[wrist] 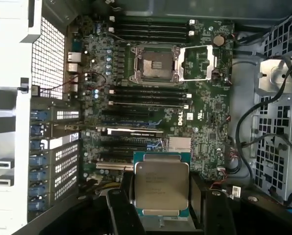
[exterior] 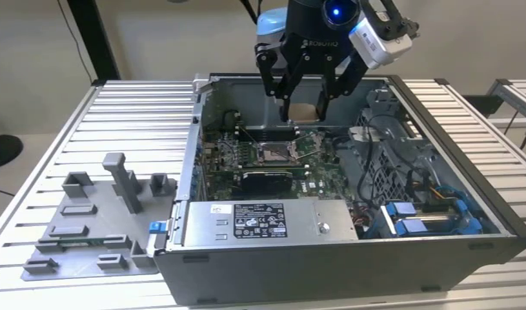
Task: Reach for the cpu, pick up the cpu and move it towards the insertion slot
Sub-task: 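Pick up the cpu and move it towards the insertion slot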
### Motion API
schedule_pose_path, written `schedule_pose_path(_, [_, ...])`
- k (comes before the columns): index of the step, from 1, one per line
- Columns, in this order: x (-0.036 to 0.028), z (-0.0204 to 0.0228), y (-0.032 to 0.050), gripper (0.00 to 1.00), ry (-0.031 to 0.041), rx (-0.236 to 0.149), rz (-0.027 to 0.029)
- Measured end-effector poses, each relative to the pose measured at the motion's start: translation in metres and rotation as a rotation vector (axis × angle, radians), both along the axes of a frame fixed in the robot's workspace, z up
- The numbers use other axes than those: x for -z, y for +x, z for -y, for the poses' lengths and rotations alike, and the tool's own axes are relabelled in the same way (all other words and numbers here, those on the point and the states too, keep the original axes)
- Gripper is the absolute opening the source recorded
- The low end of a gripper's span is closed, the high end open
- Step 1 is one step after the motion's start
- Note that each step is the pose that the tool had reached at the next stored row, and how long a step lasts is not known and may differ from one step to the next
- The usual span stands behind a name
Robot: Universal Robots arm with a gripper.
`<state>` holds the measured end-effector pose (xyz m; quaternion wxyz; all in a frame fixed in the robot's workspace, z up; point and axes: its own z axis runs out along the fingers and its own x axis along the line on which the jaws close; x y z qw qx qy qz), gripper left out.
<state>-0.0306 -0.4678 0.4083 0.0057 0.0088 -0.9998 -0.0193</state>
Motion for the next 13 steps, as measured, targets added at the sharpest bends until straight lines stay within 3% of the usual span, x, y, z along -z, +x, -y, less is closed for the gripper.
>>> schedule_pose_path(6, [0.0,-0.0002,0.0006,0.0,0.0,0.0,0.0])
schedule_pose_path(13, [0.0001,-0.0036,0.0006,0.0,0.0001,0.0,0.0])
